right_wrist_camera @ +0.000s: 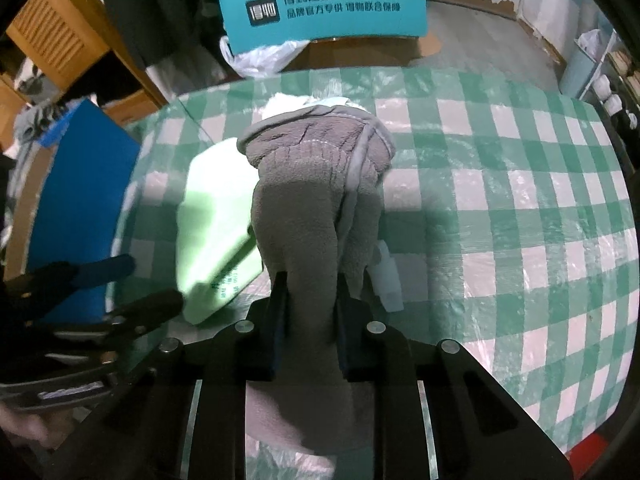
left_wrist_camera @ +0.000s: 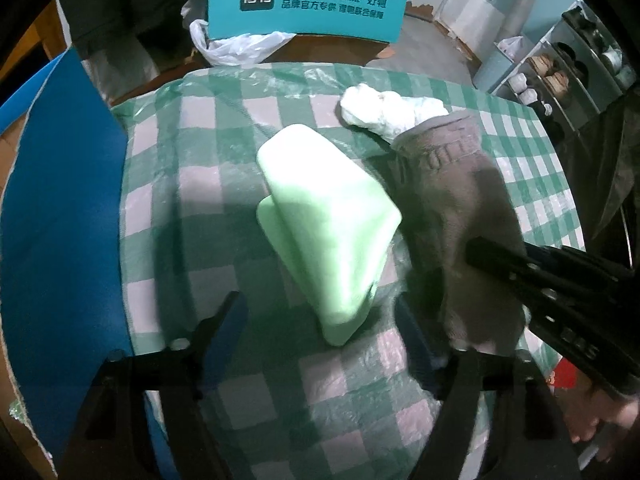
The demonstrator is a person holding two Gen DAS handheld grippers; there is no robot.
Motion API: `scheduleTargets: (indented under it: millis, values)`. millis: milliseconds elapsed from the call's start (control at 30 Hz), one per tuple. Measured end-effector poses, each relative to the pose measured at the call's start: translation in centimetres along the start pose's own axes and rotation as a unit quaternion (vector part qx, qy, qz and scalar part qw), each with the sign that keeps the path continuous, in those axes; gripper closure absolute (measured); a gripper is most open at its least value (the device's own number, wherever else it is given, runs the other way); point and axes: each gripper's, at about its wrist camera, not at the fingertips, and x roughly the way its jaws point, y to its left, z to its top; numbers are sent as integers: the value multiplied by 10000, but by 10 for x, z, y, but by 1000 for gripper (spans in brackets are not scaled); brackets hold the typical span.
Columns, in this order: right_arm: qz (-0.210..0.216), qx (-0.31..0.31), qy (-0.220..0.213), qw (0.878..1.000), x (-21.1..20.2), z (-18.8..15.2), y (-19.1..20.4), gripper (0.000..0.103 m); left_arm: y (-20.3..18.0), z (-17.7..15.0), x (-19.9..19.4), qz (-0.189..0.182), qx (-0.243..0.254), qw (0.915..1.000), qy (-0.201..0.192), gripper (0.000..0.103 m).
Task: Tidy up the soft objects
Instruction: 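Grasp the grey fleece mitten with the right tool while the left tool approaches the light green cloth, then grasp the light green cloth with the left tool while the right tool lifts the mitten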
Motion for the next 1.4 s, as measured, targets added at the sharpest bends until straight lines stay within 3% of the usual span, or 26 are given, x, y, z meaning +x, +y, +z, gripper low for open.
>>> scheduleTargets:
  millis: [333,400,467,533,600,700,1400]
  values:
    - [169,158,-136,9996,-24,-5,-19,84,-23,5,20,315,464,9984,-24,19]
    - [176,217,-134,9995,-25,-6,-24,84,-26,4,23,367,556,9978,-48,42]
    - [175,266,-103,9994,-25,-8,-29,84,-30,4,28,470,693,9965,18,55]
    - [164,291,-99,9994,-25,-9,-31,84,-33,4,32,546,772,9955,67,59]
    - [154,290,-104,9994,-26,-10,-33,84,-33,3,35,599,813,9949,76,81]
    - [149,288,-122,9994,-28,-10,-35,84,-32,2,36,592,797,9950,93,95]
    - [176,322,-375,9986,-62,-13,-38,84,-30,0,-29,272,690,9956,-574,99]
